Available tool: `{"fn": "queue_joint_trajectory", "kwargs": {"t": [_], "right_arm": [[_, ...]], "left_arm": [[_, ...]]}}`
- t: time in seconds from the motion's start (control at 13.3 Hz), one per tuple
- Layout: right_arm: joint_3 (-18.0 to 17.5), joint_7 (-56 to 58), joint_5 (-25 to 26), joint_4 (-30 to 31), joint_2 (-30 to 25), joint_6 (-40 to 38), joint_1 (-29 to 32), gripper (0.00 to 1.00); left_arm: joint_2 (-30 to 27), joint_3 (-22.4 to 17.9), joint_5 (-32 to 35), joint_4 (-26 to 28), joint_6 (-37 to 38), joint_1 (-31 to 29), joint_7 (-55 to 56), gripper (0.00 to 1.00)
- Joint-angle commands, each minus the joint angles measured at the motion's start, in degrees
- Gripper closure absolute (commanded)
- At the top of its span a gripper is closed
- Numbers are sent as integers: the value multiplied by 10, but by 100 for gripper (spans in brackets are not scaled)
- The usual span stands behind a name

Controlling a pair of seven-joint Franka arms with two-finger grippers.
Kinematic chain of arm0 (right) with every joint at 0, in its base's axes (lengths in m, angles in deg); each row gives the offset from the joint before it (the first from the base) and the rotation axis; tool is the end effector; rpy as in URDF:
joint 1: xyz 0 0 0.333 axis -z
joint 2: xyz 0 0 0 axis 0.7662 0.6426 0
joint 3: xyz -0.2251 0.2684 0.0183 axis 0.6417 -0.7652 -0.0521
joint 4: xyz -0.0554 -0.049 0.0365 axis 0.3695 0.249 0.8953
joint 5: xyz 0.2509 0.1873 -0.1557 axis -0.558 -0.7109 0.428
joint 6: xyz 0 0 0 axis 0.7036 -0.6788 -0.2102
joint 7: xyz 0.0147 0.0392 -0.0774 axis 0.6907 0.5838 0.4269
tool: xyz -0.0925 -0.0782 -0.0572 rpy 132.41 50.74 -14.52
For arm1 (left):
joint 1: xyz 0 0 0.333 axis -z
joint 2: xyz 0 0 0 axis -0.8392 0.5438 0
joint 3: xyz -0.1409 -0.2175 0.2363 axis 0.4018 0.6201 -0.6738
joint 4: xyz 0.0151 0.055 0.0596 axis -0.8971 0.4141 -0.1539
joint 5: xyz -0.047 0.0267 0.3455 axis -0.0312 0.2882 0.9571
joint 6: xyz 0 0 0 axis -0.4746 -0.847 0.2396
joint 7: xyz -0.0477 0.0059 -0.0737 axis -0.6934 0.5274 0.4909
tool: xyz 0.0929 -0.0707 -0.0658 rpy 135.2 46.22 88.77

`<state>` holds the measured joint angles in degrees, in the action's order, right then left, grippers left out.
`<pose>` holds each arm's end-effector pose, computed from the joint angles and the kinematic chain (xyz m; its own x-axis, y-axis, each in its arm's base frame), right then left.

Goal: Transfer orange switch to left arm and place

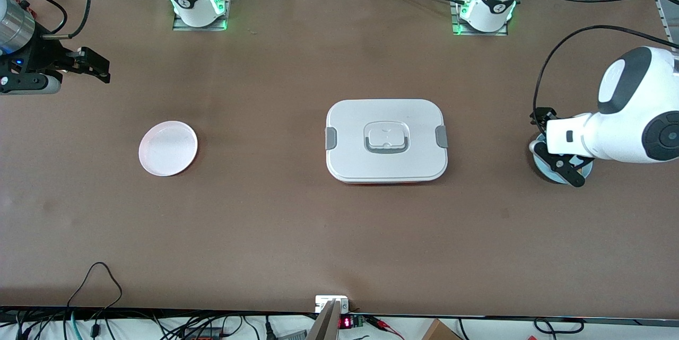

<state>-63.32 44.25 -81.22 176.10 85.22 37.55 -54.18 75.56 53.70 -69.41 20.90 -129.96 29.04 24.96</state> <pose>0.4930 0.0250 0.6064 0.9954 0.0602 -0.0751 0.0644 -0.9963 0.0560 0.5900 -0.0156 0.4547 0.6999 -0.6199 -0.3548 -0.6035 -0.7790 0.1704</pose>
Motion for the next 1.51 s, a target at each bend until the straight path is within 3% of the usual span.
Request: {"fn": "queue_joint_trajectory", "kwargs": {"t": [0.0,0.45,0.53,0.6,0.68,0.83,0.98,1.28,1.43], "right_arm": [[5,4,-29,-16,7,-12,4,0],[13,14,-24,-23,7,-13,6,0],[13,15,-24,-23,7,-13,6,0],[13,14,-23,-23,7,-13,5,0],[13,15,-23,-22,7,-14,5,0],[13,14,-23,-23,7,-20,5,0],[13,14,-23,-22,7,-21,5,0],[13,14,-23,-22,7,-21,5,0],[13,14,-23,-22,7,-22,5,0]], "left_arm": [[-1,9,-9,-60,55,-5,10,0],[-11,4,11,-134,60,-4,15,0],[-33,1,5,-130,59,-3,22,0],[-50,-13,-7,-128,57,8,62,0],[-76,-69,-43,-124,60,41,131,0],[-128,-214,-133,-78,51,122,197,0],[-198,-299,-179,11,-6,172,217,0],[-340,-332,-242,231,-164,183,221,0],[-363,-334,-237,257,-175,190,258,0]]}}
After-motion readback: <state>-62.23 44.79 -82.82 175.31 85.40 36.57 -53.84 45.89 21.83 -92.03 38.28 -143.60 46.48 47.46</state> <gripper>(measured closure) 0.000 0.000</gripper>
